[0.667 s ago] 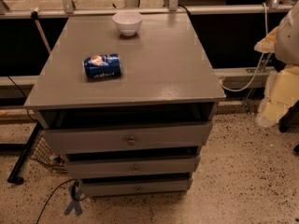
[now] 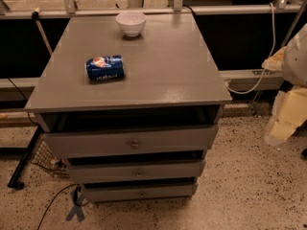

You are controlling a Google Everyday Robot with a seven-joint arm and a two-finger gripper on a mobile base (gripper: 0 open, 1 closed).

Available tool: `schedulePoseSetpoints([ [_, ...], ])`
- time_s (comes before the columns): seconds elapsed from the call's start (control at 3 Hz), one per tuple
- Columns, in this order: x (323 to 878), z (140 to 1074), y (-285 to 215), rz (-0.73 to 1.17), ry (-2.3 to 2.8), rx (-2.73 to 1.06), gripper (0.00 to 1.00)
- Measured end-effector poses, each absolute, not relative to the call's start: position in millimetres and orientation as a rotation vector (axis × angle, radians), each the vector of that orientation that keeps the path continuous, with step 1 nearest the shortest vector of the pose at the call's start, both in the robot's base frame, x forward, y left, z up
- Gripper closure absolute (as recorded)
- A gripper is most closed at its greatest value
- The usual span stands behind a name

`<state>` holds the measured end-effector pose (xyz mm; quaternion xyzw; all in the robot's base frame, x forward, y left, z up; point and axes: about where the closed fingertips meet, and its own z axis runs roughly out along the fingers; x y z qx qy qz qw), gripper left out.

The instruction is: Open bottom drawer

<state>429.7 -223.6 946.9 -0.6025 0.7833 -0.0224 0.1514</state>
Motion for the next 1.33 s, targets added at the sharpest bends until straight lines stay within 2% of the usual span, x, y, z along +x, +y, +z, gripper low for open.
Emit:
schedulePoseSetpoints([
  [0.33,414,908,-229,-0.008,2.254,-1.730,0.00],
  [1.0,378,770,-210,0.285,2.239,-1.728,0.00],
  [1.33,379,771,-210,0.283,2.239,-1.729,0.00],
])
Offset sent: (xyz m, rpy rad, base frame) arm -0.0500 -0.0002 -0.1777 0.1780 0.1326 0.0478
